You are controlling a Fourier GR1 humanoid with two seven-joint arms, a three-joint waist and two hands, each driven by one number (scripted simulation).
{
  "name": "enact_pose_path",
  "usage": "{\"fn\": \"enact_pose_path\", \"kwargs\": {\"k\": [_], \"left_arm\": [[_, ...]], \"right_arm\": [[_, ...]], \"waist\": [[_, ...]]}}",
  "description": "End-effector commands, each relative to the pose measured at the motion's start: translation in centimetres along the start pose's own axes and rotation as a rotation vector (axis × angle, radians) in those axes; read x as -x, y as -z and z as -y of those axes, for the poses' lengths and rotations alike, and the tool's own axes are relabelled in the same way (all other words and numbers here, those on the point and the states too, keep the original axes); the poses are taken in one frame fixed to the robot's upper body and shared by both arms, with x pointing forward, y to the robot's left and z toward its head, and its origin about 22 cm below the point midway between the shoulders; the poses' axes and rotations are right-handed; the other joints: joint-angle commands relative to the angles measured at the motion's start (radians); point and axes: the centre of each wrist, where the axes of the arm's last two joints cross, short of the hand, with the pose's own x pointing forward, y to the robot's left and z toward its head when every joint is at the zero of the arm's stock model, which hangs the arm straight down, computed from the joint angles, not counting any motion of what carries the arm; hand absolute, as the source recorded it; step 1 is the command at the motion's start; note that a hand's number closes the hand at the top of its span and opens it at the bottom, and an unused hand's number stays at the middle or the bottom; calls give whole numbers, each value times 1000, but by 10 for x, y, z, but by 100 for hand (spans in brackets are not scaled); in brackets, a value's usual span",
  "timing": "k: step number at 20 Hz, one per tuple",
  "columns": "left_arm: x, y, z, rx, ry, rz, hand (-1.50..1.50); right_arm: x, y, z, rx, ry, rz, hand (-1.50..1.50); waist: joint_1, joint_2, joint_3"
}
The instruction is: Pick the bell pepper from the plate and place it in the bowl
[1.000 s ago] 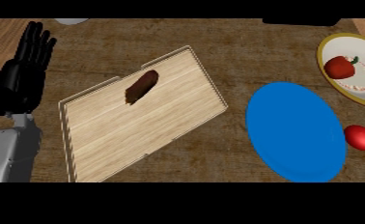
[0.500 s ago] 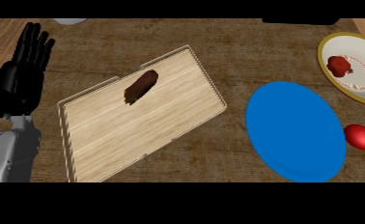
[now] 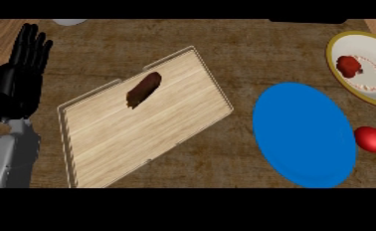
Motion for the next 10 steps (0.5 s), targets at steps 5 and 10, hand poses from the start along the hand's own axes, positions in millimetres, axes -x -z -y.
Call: {"fn": "enact_pose_path", "kwargs": {"k": [5, 10], "left_arm": [[4, -3, -5, -12, -14, -7, 0], [3, -6, 0, 9, -24, -9, 0]], "right_arm": [[6, -32, 46, 44, 91, 22, -150], [15, -45, 54, 39, 101, 17, -150]], "waist": [[-18, 8, 7], [-6, 6, 11]]}}
